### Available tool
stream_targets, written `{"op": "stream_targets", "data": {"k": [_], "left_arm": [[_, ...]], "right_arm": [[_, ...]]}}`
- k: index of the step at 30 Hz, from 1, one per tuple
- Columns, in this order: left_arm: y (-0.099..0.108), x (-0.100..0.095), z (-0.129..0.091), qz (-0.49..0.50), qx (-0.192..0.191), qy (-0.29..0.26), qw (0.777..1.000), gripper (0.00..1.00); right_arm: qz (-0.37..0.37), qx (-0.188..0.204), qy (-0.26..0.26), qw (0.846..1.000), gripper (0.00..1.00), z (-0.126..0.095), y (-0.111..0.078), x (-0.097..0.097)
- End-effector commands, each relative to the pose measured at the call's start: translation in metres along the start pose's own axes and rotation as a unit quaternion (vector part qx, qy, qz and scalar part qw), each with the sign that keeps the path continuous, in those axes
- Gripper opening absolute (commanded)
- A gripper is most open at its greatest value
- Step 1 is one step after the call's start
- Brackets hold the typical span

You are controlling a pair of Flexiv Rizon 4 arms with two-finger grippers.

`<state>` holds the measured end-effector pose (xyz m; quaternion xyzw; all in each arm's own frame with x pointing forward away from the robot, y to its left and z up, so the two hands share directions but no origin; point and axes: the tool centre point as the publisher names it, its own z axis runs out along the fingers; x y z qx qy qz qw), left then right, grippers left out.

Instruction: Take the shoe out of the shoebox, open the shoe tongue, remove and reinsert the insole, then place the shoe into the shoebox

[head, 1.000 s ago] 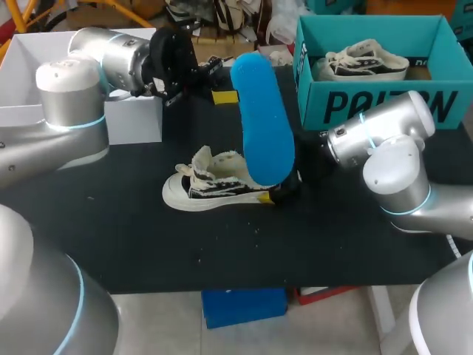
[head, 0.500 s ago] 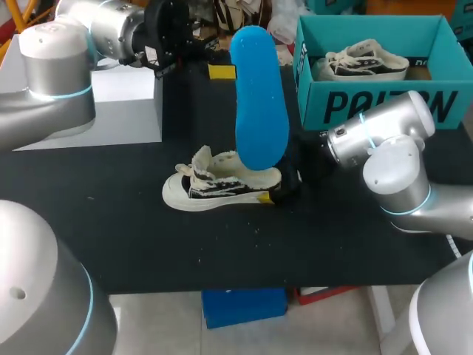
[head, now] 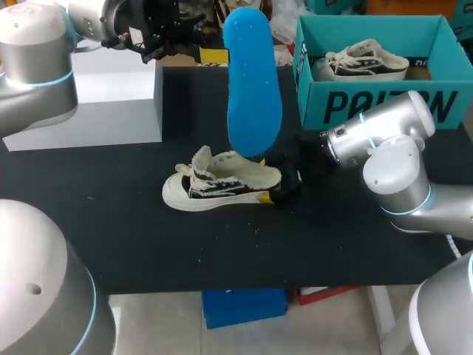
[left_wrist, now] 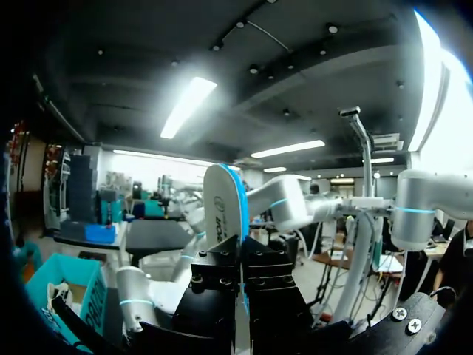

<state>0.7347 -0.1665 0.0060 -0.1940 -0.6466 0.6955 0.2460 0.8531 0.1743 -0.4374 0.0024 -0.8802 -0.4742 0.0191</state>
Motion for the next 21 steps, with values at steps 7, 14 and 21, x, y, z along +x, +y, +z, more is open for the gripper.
{"op": "stream_targets", "data": {"k": [7,14,21], "left_arm": [[0.001,0.002,0.002,0.000,-0.001,-0.005,1.000,0.00],[0.001,0.002,0.002,0.000,-0.001,-0.005,1.000,0.00],[0.001,0.002,0.002,0.000,-0.001,-0.005,1.000,0.00]], "right_arm": [[-0.016,0.062,-0.004,0.998,1.00,-0.034,0.004,-0.013],[-0.041,0.145,-0.007,0.989,1.00,-0.072,0.014,-0.017],[-0.075,0.265,0.005,0.961,1.00,-0.087,0.016,-0.021]]}}
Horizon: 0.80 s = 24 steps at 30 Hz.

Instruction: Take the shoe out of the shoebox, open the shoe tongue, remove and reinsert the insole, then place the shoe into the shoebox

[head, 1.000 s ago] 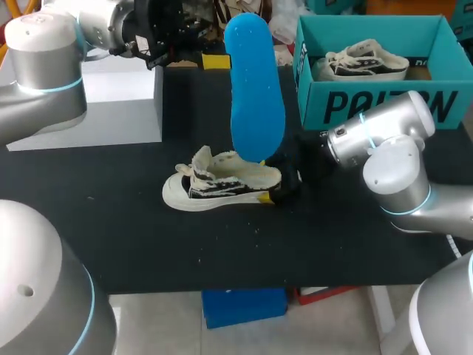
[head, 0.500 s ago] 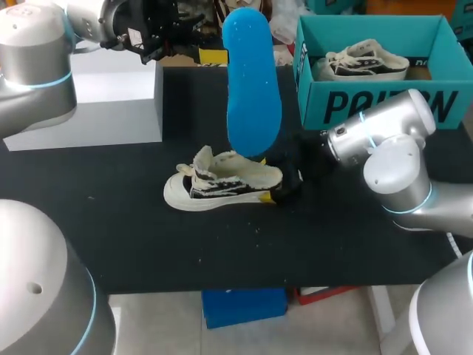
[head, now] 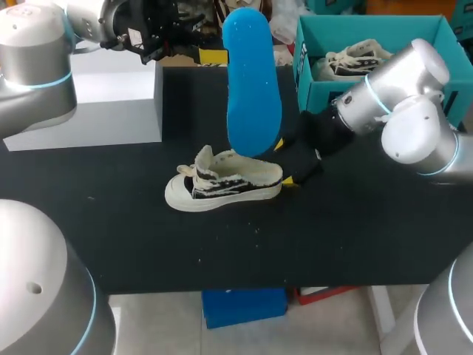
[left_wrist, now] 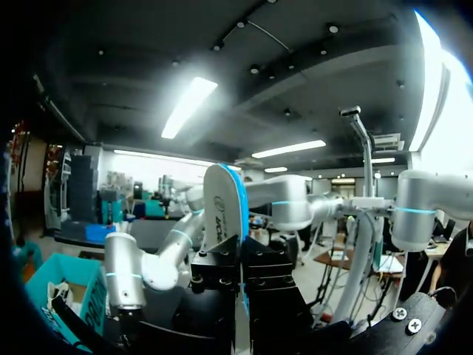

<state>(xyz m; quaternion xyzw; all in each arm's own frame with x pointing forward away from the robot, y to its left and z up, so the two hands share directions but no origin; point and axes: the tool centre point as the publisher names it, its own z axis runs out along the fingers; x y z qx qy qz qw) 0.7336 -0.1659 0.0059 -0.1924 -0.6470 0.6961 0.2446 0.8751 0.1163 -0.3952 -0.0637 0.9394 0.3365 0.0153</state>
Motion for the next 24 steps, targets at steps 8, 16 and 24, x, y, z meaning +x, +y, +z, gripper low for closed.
{"op": "stream_targets", "data": {"k": [8,16,24], "left_arm": [[0.000,0.000,0.002,0.000,-0.001,-0.003,1.000,0.00],[0.000,0.000,0.002,0.000,-0.001,-0.003,1.000,0.00],[0.000,0.000,0.002,0.000,-0.001,-0.003,1.000,0.00]], "right_arm": [[-0.031,0.190,0.016,0.981,1.00,-0.022,0.013,-0.008],[-0.033,0.257,0.017,0.966,1.00,-0.022,0.021,-0.010],[-0.036,0.300,0.019,0.953,1.00,-0.024,0.028,-0.012]]}}
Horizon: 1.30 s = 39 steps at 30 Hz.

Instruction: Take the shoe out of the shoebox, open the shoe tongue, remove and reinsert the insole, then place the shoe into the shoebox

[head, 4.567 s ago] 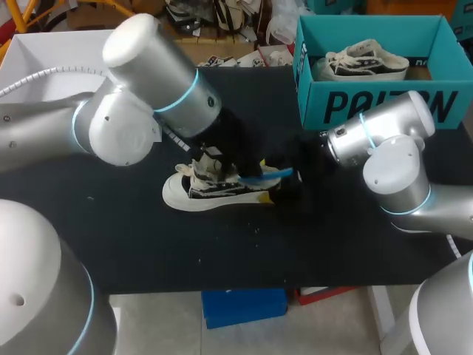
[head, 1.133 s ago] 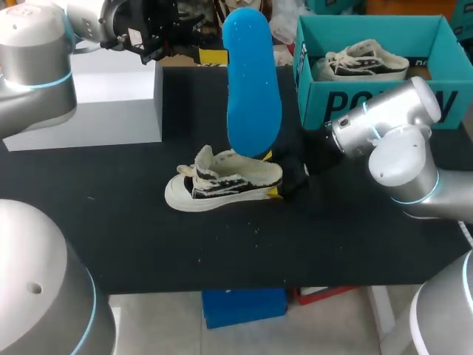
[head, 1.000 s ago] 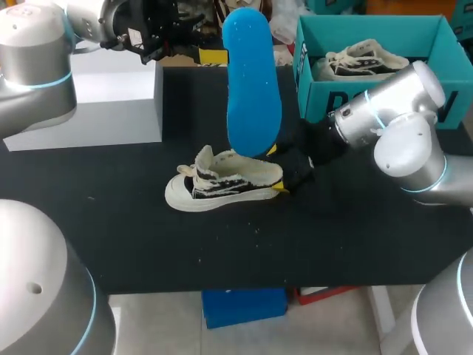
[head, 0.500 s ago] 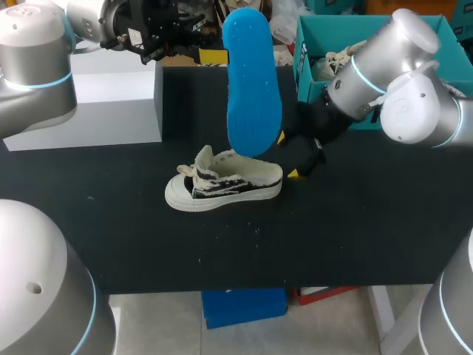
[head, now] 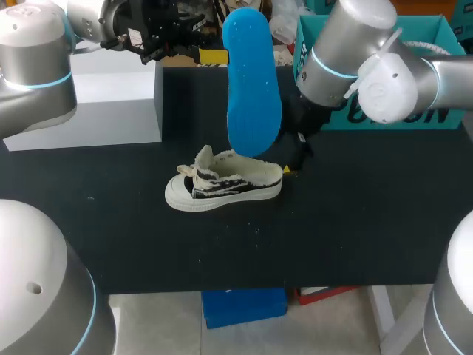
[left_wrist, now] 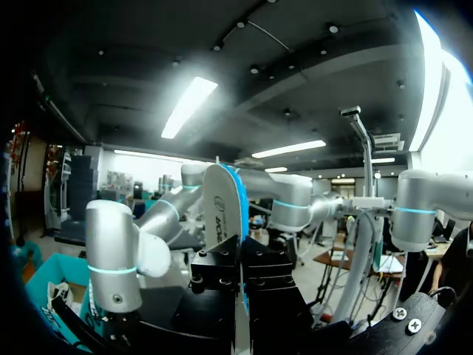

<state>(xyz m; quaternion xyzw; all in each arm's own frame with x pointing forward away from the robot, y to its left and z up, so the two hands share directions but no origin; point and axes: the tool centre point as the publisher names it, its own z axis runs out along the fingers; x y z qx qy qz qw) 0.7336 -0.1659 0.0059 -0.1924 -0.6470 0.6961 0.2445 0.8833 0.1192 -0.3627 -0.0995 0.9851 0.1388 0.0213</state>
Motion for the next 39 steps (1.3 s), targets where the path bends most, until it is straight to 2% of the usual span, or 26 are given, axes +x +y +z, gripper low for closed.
{"op": "stream_targets", "data": {"k": [1,15,29,31,35,39], "left_arm": [[0.000,0.000,0.002,0.000,-0.001,-0.003,1.000,0.00],[0.000,0.000,0.002,0.000,-0.001,-0.003,1.000,0.00],[0.000,0.000,0.002,0.000,-0.001,-0.003,1.000,0.00],[0.000,0.000,0.002,0.000,-0.001,-0.003,1.000,0.00],[0.000,0.000,0.002,0.000,-0.001,-0.003,1.000,0.00],[0.000,0.000,0.002,0.000,-0.001,-0.003,1.000,0.00]], "right_arm": [[0.001,0.105,0.004,0.995,1.00,-0.003,0.006,-0.002],[0.003,0.134,0.005,0.991,1.00,-0.002,0.015,0.000],[0.005,0.131,0.004,0.991,1.00,0.000,0.020,0.002],[0.001,0.116,0.006,0.993,1.00,0.000,0.021,0.003],[-0.017,0.039,0.011,0.999,1.00,0.000,0.023,0.004],[-0.035,-0.008,0.016,0.999,1.00,0.001,0.026,0.005]]}}
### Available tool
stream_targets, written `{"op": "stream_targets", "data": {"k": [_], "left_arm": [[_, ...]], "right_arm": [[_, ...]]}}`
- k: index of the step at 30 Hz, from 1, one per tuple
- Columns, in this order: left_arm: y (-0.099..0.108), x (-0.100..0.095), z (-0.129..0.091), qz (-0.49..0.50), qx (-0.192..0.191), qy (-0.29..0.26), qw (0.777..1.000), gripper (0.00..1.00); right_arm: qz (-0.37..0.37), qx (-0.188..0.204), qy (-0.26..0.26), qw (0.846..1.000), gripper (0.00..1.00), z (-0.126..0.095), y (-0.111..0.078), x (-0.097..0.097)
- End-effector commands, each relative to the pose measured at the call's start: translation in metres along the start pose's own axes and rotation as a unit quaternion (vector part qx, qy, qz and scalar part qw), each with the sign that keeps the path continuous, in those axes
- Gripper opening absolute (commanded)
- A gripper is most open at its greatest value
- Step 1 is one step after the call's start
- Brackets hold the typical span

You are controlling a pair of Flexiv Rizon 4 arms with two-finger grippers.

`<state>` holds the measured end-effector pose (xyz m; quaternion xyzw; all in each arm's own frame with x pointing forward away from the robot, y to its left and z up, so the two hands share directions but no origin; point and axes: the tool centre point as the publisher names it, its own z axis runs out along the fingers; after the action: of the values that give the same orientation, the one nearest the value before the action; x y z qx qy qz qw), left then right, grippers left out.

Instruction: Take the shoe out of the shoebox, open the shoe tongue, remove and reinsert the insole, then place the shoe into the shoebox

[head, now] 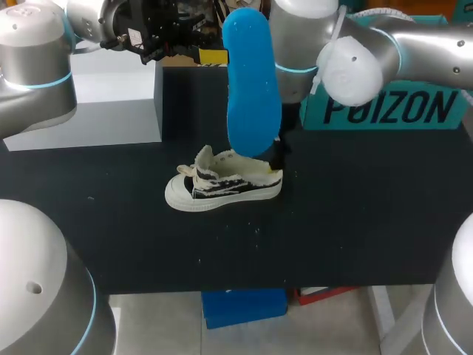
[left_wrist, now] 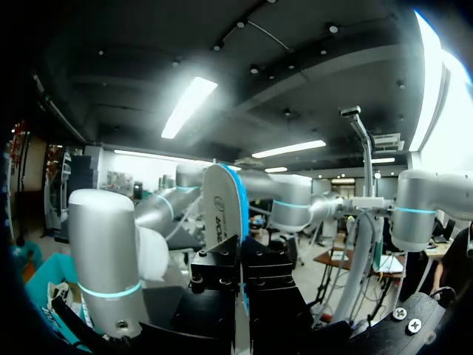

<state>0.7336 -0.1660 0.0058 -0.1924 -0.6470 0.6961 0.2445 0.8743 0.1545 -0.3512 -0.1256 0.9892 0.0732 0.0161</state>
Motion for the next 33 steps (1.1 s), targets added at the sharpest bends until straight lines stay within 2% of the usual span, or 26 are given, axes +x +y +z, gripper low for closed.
{"op": "stream_targets", "data": {"k": [1,9,14,23,33], "left_arm": [[0.000,0.000,0.001,0.000,-0.001,-0.003,1.000,0.00],[0.000,0.000,0.001,0.000,-0.001,-0.003,1.000,0.00],[0.000,0.000,0.001,0.000,-0.001,-0.003,1.000,0.00],[0.000,0.000,0.001,0.000,-0.001,-0.003,1.000,0.00],[0.000,0.000,0.001,0.000,-0.001,-0.003,1.000,0.00]], "right_arm": [[-0.011,-0.086,-0.001,0.996,1.00,0.004,-0.011,0.005],[-0.004,-0.158,0.007,0.987,1.00,0.008,-0.007,0.006],[0.019,-0.216,-0.001,0.976,1.00,0.011,-0.007,0.006],[0.039,-0.286,-0.002,0.957,1.00,0.018,-0.009,0.007],[0.049,-0.344,-0.005,0.938,1.00,0.029,-0.013,0.008]]}}
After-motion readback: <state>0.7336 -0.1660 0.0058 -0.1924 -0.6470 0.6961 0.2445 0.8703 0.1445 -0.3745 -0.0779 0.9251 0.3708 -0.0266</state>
